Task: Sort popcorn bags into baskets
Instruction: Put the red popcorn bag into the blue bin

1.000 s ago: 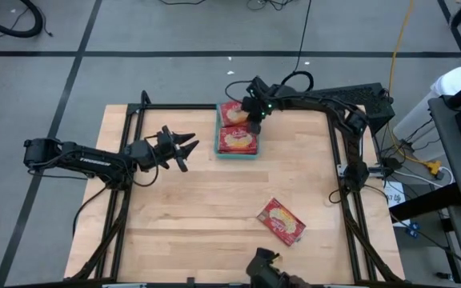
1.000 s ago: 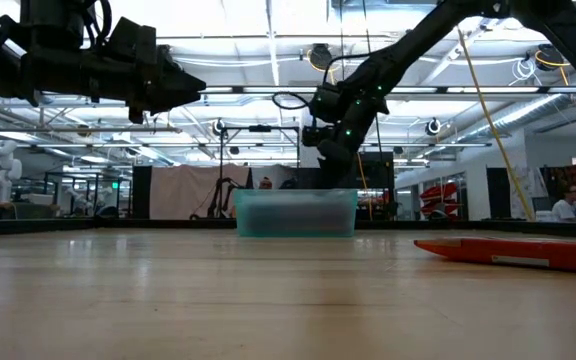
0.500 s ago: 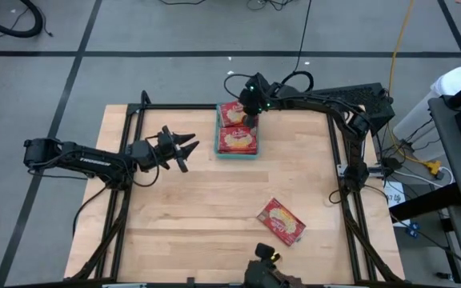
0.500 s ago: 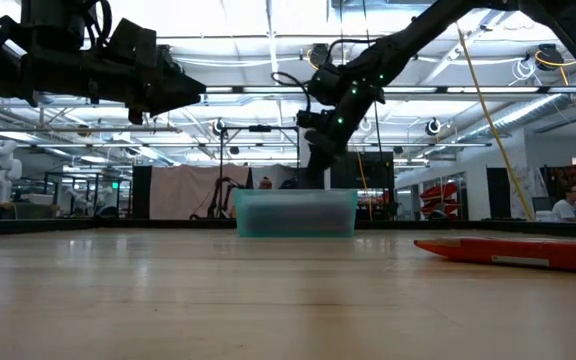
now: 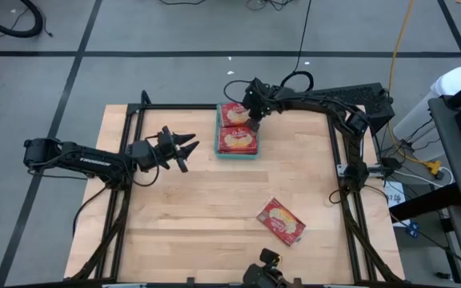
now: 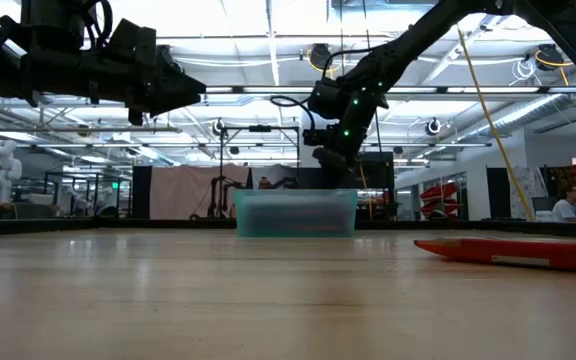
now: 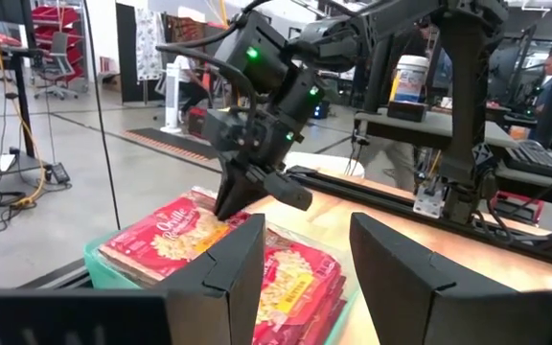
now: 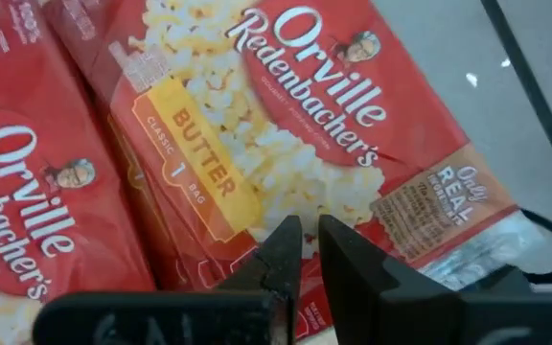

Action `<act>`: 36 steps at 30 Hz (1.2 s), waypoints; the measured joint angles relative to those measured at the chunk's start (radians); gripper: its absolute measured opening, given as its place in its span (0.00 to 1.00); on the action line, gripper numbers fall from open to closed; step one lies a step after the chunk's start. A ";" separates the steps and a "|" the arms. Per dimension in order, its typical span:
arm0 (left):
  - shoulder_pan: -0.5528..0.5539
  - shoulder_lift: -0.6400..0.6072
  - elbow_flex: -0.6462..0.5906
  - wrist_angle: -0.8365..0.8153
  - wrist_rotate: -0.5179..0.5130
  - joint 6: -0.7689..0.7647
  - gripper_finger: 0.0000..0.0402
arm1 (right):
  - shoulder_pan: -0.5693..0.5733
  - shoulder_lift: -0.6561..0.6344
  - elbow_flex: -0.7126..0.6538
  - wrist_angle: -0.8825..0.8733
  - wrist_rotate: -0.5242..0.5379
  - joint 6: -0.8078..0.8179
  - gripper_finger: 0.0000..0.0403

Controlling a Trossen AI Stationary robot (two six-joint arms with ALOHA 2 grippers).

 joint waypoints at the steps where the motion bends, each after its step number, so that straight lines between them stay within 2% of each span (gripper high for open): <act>1: -0.001 0.000 0.000 0.000 0.000 -0.003 0.39 | 0.003 0.000 -0.003 -0.003 -0.003 0.008 0.08; 14: -0.044 0.000 0.000 0.001 0.000 -0.002 0.39 | 0.021 -0.023 -0.035 0.015 -0.015 0.051 0.08; 18: -0.044 0.000 0.000 0.002 0.000 -0.001 0.39 | 0.026 -0.049 -0.035 0.097 -0.022 0.053 0.08; 21: -0.044 0.000 0.000 0.010 0.000 0.005 0.39 | 0.036 -0.052 -0.035 0.188 -0.094 0.075 0.08; 24: -0.044 0.000 0.000 0.029 -0.001 0.017 0.39 | 0.062 -0.032 -0.033 0.293 -0.169 0.104 0.08; 30: -0.043 0.000 0.000 0.031 -0.001 0.020 0.39 | 0.092 0.035 -0.028 0.326 -0.174 0.122 0.08; 36: -0.043 0.000 0.000 0.031 -0.001 -0.001 0.39 | 0.046 0.097 -0.026 0.337 -0.181 0.126 0.08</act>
